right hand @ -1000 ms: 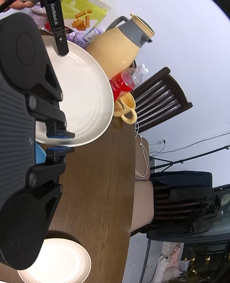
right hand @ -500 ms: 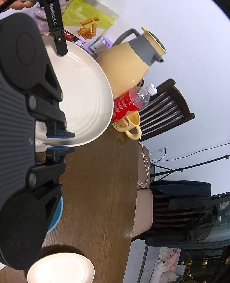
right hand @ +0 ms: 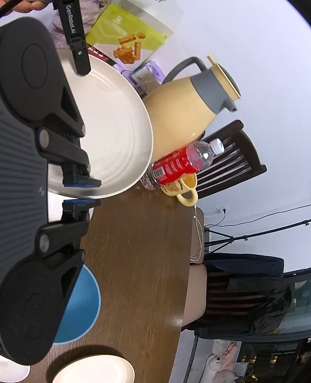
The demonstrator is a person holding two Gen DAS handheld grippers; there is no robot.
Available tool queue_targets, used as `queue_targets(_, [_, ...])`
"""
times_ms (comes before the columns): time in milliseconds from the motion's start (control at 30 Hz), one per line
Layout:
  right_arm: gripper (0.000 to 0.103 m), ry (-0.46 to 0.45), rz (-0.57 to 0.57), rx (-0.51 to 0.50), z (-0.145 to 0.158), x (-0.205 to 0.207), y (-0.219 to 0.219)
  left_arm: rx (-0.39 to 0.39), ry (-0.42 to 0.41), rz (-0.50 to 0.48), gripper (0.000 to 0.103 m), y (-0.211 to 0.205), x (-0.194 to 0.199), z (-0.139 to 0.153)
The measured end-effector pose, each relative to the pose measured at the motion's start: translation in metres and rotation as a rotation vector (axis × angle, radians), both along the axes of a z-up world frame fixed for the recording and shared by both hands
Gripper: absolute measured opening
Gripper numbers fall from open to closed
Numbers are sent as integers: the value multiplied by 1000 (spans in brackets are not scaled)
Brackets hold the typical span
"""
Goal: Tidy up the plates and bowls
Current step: 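Carry the held cream plate with both grippers toward the snack boxes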
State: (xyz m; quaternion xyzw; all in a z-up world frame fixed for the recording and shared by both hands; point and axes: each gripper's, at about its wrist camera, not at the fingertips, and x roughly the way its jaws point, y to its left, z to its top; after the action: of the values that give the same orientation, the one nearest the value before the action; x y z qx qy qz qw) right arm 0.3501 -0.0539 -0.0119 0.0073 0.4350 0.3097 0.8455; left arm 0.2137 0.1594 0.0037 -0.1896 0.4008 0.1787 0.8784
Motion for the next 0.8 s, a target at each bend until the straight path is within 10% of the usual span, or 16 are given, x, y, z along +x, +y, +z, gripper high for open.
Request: queue_targets(800, [9,-18,41,-10,-10,-79,44,-6,13,32,16,41,-79,-12])
